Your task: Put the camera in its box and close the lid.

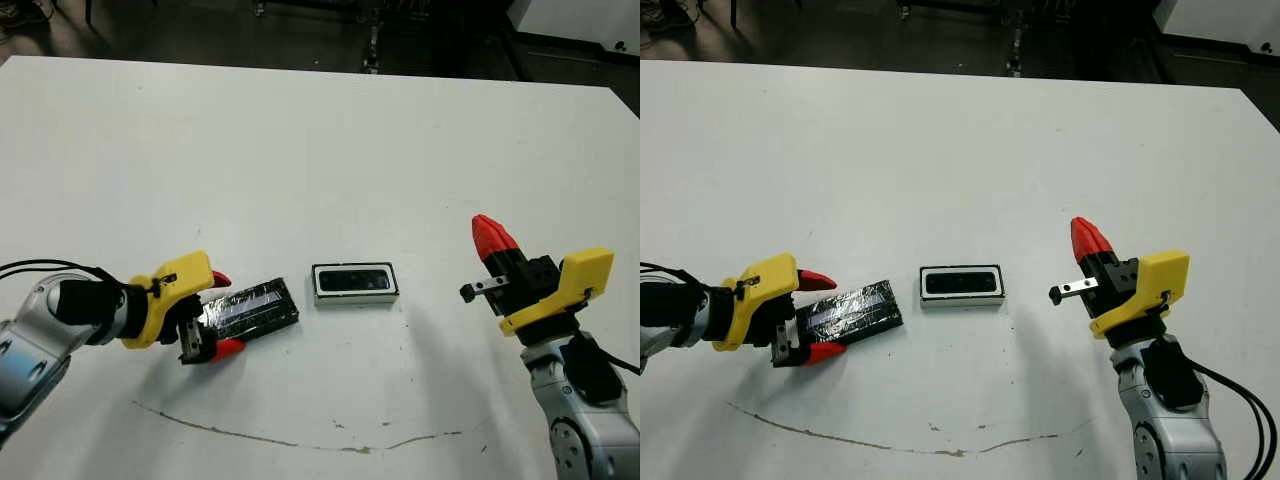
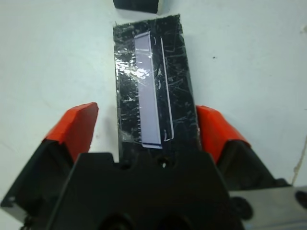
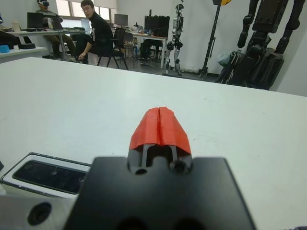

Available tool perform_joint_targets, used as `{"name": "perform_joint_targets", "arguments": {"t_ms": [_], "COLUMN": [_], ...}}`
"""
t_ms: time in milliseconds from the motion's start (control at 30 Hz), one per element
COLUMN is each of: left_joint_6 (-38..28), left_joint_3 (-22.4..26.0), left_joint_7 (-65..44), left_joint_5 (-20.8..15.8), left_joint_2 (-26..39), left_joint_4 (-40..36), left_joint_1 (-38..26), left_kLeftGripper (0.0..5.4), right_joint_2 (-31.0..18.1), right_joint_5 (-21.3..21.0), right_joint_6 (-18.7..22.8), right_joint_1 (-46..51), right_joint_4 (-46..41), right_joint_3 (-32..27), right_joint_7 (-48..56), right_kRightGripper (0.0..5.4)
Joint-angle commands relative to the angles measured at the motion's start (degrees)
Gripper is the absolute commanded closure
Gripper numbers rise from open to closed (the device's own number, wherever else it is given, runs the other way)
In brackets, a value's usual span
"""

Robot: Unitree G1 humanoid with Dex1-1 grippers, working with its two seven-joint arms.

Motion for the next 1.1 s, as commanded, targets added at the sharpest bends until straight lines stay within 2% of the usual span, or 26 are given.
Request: {"name": "perform_joint_targets", "arguments": {"t_ms": [33, 167, 267, 600, 767, 967, 1100], "left_joint_6": [-0.13, -4.33, -6.43, -4.28, -1.56, 2.17, 3.89], "left_joint_3": [0.69, -0.24, -0.66, 0.47, 2.78, 5.15, 4.69], "left_joint_7": [-1.46, -4.32, -6.15, -8.57, -6.58, -4.44, -4.32], "left_joint_5": [-1.54, -0.73, 0.04, -1.23, -2.35, -4.95, -5.49], "left_joint_2": [-0.09, 0.81, 1.26, 0.8, -0.47, -2.52, -3.06], "left_joint_4": [0.72, 1.83, 2.5, 4.72, 5.47, 8.76, 11.15], "left_joint_1": [0.4, -0.11, -0.57, -3.13, -5.02, -9.36, -13.58], "left_kLeftGripper": [1.56, 2.17, 2.22, 2.22, 2.22, 2.22, 2.22], "right_joint_2": [-0.46, -0.31, -0.19, -0.21, -0.33, -0.3, -0.28], "right_joint_5": [-0.19, 0.19, 0.15, 0.08, -0.07, -0.42, -0.25], "right_joint_6": [-0.23, -0.21, 0.56, 0.69, 0.38, 0.08, 0.07], "right_joint_1": [0.56, 0.49, 0.51, 0.34, 0.33, 0.26, 0.16], "right_joint_4": [0.33, 0.48, 0.18, 0.28, 0.53, 0.55, 0.76], "right_joint_3": [-0.26, -0.39, -0.44, -0.26, -0.22, 0.07, 0.11], "right_joint_7": [0.16, 0.33, -0.11, -0.19, 0.02, 0.0, 0.13], "right_kRightGripper": [5.4, 5.4, 5.4, 5.4, 5.4, 5.4, 5.4]}}
